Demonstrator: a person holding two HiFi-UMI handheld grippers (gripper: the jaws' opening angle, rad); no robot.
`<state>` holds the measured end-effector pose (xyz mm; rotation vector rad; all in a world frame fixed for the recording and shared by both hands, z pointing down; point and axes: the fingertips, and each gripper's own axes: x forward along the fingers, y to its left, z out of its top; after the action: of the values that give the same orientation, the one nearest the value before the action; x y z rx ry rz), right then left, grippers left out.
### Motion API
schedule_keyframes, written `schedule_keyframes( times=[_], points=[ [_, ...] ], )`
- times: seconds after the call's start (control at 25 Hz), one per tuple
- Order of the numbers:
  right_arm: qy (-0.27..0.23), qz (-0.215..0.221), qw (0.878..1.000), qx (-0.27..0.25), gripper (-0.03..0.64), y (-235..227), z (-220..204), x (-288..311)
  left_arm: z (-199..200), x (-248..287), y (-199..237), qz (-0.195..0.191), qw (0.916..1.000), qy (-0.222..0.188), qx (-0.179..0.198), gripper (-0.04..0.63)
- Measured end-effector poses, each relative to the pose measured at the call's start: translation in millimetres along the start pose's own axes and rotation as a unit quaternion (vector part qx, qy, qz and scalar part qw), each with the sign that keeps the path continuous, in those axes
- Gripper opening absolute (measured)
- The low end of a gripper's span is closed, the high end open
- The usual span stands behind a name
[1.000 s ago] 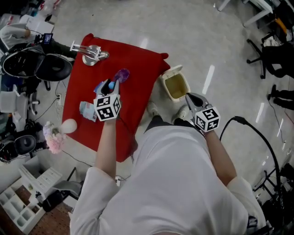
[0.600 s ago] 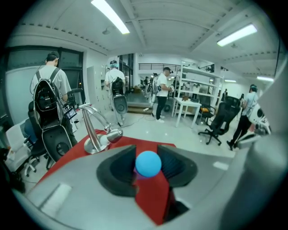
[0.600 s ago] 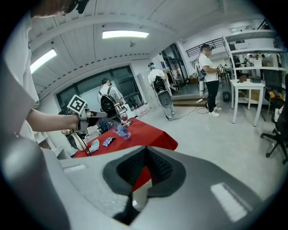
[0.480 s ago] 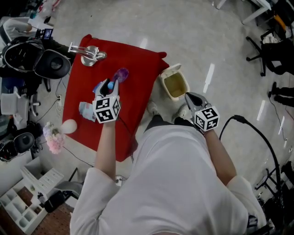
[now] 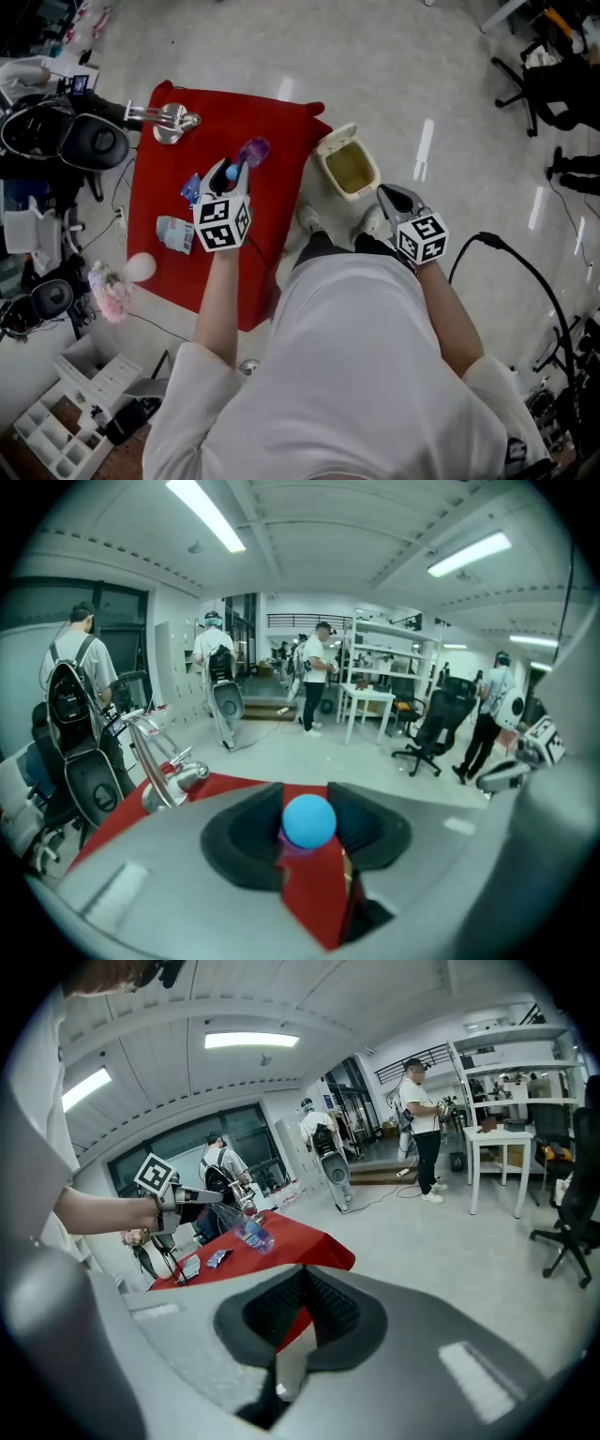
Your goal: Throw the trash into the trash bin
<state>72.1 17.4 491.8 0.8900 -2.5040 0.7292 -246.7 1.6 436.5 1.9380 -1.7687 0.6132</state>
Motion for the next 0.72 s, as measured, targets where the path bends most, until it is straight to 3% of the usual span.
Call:
schedule_keyframes(
  times=[0.32, 0.72],
  points=[
    [-0.009, -0.023, 0.999, 0.022, 0.000, -24, -13, -24, 14, 13, -68, -0.057, 0.9980, -0.001, 0.027, 0.161],
    [-0.017, -0.060, 0.997, 0.054, 0.000, -49, -35, -60, 7, 43, -152, -0.129, 0.9889, 0.021, 0.071, 0.161]
  ],
)
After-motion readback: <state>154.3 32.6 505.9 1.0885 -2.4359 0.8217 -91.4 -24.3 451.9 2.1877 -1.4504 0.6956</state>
